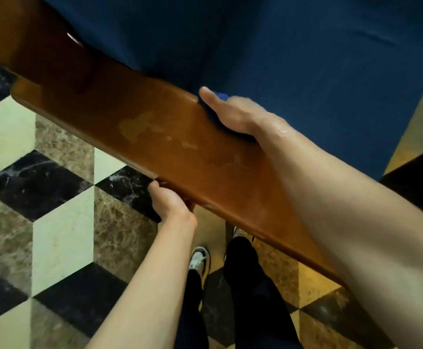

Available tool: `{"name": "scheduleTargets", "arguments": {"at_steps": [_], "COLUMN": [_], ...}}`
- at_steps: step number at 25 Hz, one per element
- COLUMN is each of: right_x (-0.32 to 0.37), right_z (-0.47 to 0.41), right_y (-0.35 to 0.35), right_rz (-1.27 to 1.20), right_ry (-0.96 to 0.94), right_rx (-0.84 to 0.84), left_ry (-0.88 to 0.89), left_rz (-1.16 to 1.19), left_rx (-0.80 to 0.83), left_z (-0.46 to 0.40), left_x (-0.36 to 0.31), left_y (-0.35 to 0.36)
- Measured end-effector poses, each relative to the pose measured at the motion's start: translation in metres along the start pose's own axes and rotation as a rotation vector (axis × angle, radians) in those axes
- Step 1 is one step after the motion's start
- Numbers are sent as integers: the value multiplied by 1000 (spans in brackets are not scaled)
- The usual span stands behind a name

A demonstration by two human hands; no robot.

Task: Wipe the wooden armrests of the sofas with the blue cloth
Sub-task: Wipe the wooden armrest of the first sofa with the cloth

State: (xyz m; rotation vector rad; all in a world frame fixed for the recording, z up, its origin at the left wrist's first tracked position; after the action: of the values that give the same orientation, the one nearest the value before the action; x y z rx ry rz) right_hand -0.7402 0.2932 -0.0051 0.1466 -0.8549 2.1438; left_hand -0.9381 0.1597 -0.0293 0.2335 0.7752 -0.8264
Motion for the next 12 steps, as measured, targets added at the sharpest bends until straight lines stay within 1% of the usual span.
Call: {"name": "scheduleTargets", "arguments": {"at_steps": [2, 3, 5, 6, 7, 10, 12], "right_x": [1, -9, -42, -58, -72, -100, -101], "right_z": [8, 18, 48, 68, 88, 140, 165], "right_y": [4, 7, 22, 35, 50, 108, 151], "right_rz": [82, 125, 261, 324, 361, 350, 344], "right_ry": [-128, -162, -202, -199, -180, -107, -62], "right_rx": [-166, -278, -519, -604, -645, -621, -628], "left_ry": [5, 12, 27, 52, 80, 88, 88], "left_rz": [-45, -66, -105, -151, -198, -269, -335], "left_rx": [-9, -13, -16, -4, 9, 4, 18], "left_z": [-2, -4, -10, -11, -10, -5, -4], "left_x": [0, -1, -4, -6, -6, 1, 2], "left_y": [-4, -7, -11, -11, -10, -13, -16]}}
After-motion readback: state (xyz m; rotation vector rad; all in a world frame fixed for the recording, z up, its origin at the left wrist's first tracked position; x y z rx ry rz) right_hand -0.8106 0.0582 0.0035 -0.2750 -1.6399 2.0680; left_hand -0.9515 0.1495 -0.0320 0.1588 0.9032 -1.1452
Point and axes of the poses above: each hand's wrist, its own z-axis away from the middle knuckle, its own y-axis out of the palm, x = y × z, the point moved 5 cm from there along -z, towards the middle knuckle, and after that the axes turned 13 degrees about y, right-handed, at the moved point
